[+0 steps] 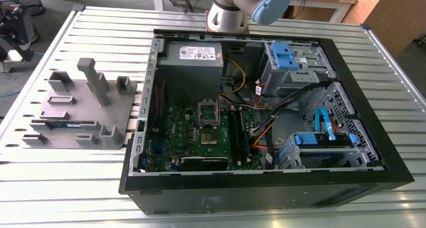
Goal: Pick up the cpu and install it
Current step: 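Pick up the cpu and move it towards the insertion slot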
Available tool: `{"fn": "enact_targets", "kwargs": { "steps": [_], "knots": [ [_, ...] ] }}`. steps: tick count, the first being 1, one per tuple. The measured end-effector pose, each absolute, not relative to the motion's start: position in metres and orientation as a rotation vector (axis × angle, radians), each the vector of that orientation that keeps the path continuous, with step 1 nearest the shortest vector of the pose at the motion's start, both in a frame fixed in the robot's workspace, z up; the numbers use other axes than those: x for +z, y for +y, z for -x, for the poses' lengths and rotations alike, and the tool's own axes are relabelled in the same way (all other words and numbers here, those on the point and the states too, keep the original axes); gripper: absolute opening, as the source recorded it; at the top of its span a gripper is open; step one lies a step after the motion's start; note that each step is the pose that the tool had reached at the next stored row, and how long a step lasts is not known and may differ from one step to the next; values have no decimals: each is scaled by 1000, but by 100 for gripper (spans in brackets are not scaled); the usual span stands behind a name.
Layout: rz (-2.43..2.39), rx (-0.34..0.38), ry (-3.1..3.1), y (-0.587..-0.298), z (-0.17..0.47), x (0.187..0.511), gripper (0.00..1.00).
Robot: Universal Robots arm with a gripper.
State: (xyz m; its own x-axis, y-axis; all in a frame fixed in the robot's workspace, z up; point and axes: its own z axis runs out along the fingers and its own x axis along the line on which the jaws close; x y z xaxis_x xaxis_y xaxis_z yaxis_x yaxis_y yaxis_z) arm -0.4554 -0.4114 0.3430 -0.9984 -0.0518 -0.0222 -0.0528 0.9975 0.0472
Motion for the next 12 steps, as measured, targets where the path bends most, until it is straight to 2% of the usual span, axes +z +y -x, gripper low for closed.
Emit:
{"fn": "enact_targets", "kwargs": {
  "steps": [12],
  "knots": [
    [82,67,3119,-411,455,359,47]
  ]
}}
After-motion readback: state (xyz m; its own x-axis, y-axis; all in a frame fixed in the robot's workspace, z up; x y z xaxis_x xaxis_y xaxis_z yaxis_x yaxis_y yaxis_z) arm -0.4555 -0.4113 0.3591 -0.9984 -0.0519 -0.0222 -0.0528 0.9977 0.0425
